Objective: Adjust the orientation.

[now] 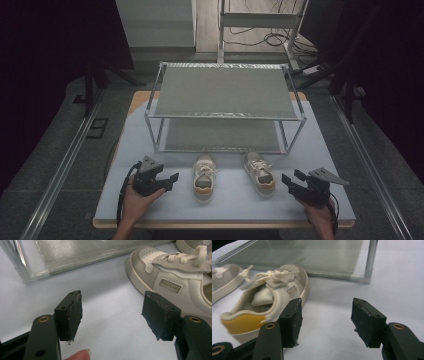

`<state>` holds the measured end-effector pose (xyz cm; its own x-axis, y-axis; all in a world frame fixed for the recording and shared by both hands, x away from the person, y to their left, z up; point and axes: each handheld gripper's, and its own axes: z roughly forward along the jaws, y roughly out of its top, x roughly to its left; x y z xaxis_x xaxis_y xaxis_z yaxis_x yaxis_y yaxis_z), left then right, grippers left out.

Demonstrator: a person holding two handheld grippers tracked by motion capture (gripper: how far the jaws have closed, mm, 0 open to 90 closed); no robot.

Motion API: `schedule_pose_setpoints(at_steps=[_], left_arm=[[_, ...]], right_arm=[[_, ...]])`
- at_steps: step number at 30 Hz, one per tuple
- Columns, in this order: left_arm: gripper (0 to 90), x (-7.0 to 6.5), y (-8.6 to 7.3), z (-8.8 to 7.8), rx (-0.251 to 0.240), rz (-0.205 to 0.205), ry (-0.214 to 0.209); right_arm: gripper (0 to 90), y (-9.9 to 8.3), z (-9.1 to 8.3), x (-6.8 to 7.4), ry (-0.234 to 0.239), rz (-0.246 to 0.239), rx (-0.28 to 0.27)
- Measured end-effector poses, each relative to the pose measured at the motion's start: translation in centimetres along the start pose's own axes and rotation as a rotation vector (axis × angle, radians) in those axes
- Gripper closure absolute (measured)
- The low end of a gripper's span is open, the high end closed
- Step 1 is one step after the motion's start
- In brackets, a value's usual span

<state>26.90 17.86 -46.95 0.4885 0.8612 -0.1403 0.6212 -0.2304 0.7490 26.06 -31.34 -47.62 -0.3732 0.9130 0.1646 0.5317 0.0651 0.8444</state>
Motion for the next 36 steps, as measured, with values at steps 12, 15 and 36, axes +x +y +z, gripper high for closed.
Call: schedule_pose_setpoints(at_steps=[12,15,36], left_arm=[[37.5,0.0,0.1,-1.2,-0.009,-0.023,0.061],[38.9,-0.1,-0.3,-1.1,-0.001,-0.006,0.057],[40.1,-0.7,-1.2,-1.3,-0.020,0.023,-0.012]], right_arm=[[50.3,0.8,0.7,0.1,0.070,-0.012,0.008],[60.4,1.7,0.3,0.6,0.108,-0.038,-0.007],[86.6,2.3,3.4,13.8,0.379,-0.283,0.116]])
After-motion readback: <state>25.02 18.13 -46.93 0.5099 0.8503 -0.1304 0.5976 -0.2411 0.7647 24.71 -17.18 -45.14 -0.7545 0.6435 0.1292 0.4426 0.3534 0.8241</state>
